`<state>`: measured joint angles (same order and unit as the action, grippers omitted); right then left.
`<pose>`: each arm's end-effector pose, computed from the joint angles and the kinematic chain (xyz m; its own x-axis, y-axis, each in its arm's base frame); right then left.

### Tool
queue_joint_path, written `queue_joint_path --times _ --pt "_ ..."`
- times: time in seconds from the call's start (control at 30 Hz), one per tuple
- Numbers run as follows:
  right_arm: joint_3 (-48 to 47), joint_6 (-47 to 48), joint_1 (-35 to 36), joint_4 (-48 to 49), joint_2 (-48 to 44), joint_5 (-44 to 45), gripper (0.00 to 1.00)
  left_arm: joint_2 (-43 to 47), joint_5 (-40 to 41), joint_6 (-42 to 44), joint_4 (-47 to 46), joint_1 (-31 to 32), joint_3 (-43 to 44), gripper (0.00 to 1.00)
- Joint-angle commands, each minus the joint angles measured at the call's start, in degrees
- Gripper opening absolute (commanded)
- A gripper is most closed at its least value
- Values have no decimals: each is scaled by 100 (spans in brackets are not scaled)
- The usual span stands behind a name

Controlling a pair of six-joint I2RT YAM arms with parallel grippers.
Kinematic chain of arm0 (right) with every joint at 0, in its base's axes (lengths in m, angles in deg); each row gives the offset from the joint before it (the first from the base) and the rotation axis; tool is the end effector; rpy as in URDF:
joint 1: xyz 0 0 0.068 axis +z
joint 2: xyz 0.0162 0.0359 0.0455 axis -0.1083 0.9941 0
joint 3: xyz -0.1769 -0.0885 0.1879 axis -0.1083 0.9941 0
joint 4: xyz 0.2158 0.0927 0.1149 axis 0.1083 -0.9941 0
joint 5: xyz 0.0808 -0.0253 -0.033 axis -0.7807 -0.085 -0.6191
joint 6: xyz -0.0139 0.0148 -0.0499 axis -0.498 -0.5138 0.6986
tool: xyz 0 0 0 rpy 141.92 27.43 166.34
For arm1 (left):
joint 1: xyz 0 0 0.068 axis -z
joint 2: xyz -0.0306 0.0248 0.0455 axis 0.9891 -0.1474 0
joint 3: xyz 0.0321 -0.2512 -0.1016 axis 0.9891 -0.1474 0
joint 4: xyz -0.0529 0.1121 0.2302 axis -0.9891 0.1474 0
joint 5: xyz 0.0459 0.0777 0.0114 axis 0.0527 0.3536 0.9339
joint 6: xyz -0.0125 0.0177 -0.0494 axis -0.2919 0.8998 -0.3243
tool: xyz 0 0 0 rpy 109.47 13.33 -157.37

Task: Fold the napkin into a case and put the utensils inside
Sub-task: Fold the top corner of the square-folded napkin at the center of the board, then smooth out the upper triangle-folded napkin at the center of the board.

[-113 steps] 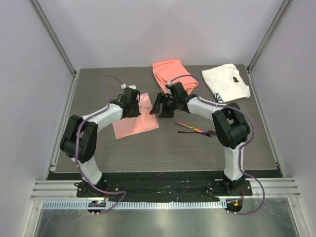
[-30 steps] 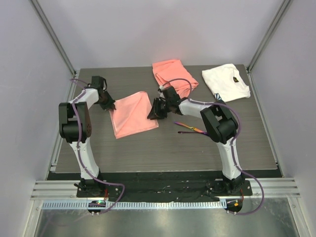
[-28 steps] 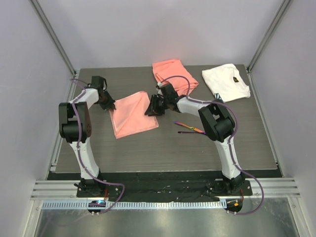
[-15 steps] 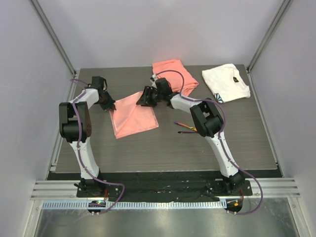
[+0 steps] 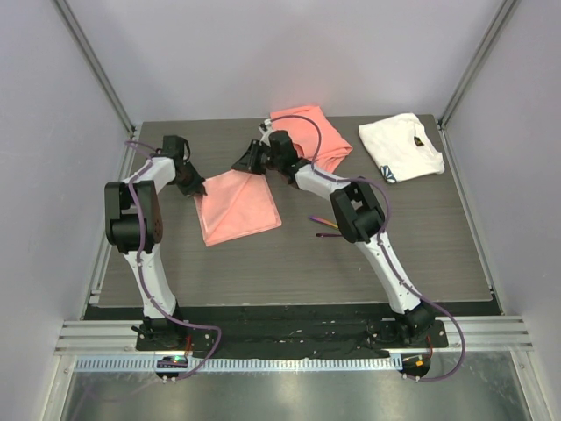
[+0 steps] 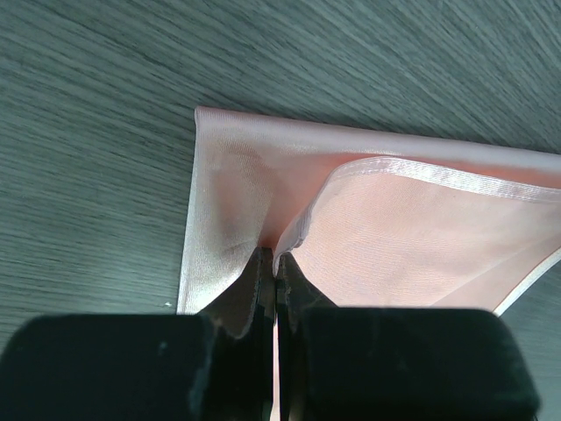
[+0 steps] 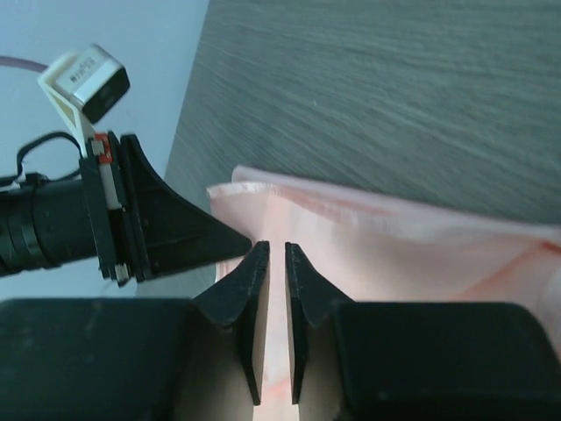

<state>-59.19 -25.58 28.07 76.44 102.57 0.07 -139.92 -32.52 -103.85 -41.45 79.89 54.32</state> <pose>0.4750 0.3434 0.1490 -0.7970 0.2238 -0.5610 -0.4138 0.4742 0.7771 0.4245 0.0074 0.1639 -0.7395 -0.6195 -0.2633 -0.5253 0.7757 -0.3498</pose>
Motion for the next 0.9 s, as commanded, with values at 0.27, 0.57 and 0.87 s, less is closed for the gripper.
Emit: queue_joint_path --times 0.27,0.57,0.87 --pt "-984 75 61 -151 500 1076 9 -21 -146 -58 2 -13 215 3" --pt "46 -117 -220 402 332 1025 8 -171 -32 47 248 -13 478 6" --pt "-173 -38 -211 446 464 646 8 496 426 197 565 -30 276 32"
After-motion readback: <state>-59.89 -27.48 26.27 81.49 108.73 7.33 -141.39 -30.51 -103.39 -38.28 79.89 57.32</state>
